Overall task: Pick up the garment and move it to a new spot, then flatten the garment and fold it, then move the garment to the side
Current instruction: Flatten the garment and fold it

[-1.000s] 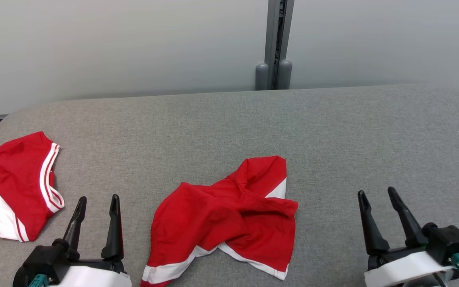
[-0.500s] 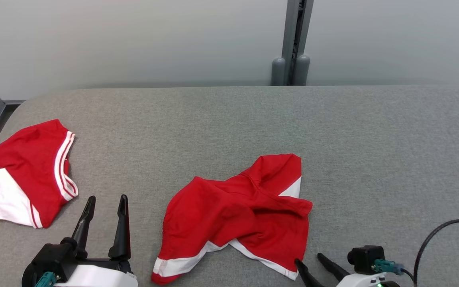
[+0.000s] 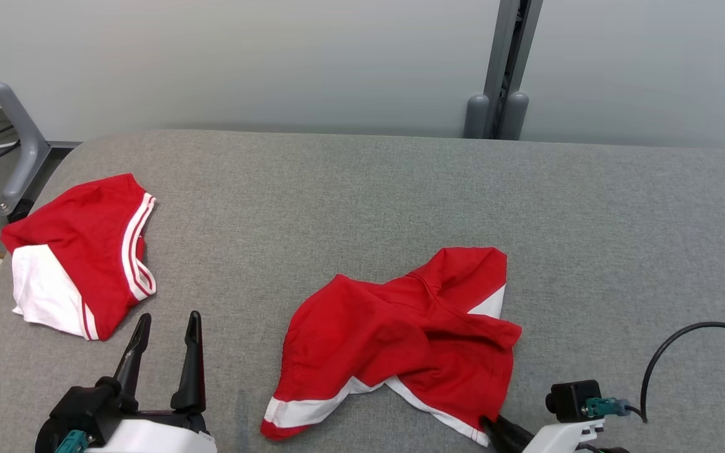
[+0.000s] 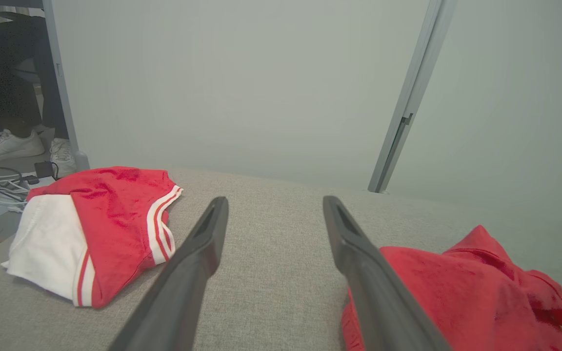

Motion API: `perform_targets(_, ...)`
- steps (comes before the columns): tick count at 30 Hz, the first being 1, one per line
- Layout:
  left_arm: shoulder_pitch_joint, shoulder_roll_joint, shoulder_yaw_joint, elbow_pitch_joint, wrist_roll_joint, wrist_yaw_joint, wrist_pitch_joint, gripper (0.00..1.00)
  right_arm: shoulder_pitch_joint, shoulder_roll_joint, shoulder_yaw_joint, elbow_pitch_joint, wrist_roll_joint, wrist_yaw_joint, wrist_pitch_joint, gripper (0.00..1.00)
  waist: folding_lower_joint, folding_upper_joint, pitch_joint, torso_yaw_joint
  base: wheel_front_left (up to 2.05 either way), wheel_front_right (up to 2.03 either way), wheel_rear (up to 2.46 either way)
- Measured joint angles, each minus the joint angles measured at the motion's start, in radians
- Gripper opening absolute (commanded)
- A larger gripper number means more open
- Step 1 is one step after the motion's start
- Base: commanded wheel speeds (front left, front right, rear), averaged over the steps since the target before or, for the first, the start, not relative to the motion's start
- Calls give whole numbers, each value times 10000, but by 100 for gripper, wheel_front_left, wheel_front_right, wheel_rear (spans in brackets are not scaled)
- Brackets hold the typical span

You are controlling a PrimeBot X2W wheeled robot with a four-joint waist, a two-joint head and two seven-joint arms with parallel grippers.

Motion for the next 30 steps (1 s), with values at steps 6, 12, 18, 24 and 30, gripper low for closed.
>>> perform_targets(6,13,-2,-25,29,-79,58,0,100,10,-19,111,-167,31,0,-174,0,0,0,-62,-178,0,0,0)
perform_targets(12,13,-10,-52,36,-81,84,0,100,54,-550,334,-961,763,2,-205,0,0,0,-132,-476,0,0,0)
perform_targets(18,13,-6,-48,79,-44,77,0,100,219,-1666,353,-1643,1588,0,-71,0,0,0,-139,-719,0,0,0)
perform_targets(24,-5,-8,-44,209,35,-8,0,100,231,-2447,401,-2013,2458,0,570,0,0,0,-102,-811,0,0,0)
perform_targets(30,-79,-8,-56,349,104,-65,0,100,460,-2966,593,-2391,3568,0,1795,0,0,0,-143,-758,0,0,0)
